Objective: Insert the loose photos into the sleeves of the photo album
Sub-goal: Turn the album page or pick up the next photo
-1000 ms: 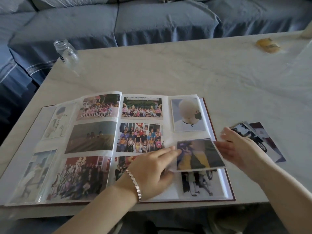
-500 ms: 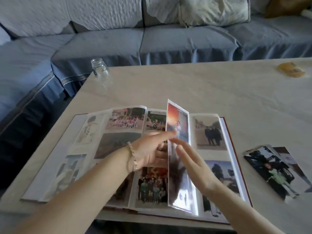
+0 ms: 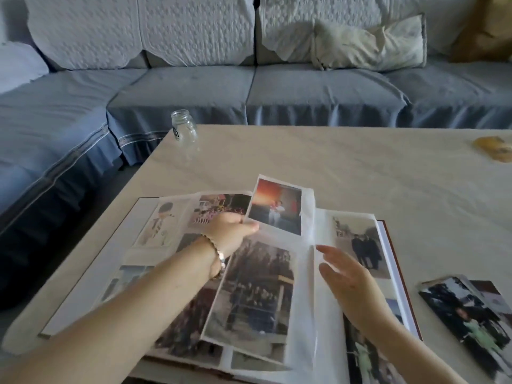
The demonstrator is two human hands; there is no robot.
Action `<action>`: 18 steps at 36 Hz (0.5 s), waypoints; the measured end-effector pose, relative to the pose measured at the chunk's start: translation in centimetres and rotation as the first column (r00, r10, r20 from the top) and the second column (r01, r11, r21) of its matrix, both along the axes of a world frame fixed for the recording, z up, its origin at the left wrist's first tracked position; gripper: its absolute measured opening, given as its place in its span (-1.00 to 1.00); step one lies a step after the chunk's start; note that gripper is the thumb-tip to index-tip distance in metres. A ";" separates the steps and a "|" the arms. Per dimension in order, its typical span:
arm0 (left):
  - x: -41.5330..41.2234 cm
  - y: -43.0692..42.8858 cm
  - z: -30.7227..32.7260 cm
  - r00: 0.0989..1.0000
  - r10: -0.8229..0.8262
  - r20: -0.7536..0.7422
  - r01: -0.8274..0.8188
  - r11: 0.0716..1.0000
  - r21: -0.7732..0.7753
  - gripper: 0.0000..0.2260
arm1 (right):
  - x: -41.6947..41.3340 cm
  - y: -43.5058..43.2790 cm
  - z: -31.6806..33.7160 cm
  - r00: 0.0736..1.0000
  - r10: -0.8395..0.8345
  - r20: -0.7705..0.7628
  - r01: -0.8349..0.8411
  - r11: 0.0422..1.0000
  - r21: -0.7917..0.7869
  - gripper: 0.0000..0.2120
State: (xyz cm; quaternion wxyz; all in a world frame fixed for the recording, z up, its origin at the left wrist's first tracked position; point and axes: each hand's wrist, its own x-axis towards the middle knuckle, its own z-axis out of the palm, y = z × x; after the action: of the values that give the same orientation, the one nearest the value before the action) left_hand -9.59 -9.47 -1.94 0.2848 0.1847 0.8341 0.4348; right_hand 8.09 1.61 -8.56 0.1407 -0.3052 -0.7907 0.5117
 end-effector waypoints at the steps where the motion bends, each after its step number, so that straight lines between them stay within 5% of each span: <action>1: -1.1 -0.9 0.9 0.999 0.014 -0.051 -0.014 1.000 0.011 -0.89 | -0.5 -0.1 0.4 1.000 0.020 0.000 -0.020 0.999 0.027 -0.75; 9: -10.1 -10.0 4.1 0.964 0.186 -0.190 -0.204 0.976 -0.077 -0.91 | -6.1 -4.0 2.5 0.930 0.349 0.118 -0.368 0.865 0.342 -0.58; 13: -13.1 -13.4 1.9 0.926 0.269 -0.264 -0.320 0.931 -0.175 -0.90 | -8.7 -6.5 1.0 0.857 0.462 0.226 -0.515 0.778 0.360 -0.43; 16: -13.9 -14.5 -0.9 0.927 0.228 -0.298 -0.320 0.894 -0.313 -0.90 | -9.8 -7.8 -0.9 0.853 0.440 0.279 -0.521 0.744 0.420 -0.06; 18: -13.8 -14.6 -2.8 0.898 0.137 -0.418 -0.327 0.844 -0.426 -0.90 | -10.2 -8.1 -1.6 0.856 0.394 0.334 -0.516 0.679 0.523 -0.21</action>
State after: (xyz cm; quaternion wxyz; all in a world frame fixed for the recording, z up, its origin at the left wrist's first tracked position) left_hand -23.36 -24.04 -4.77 0.1028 0.0817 0.9709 0.2002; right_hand -2.10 -6.46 -10.18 0.0190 -0.0863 -0.9707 0.2237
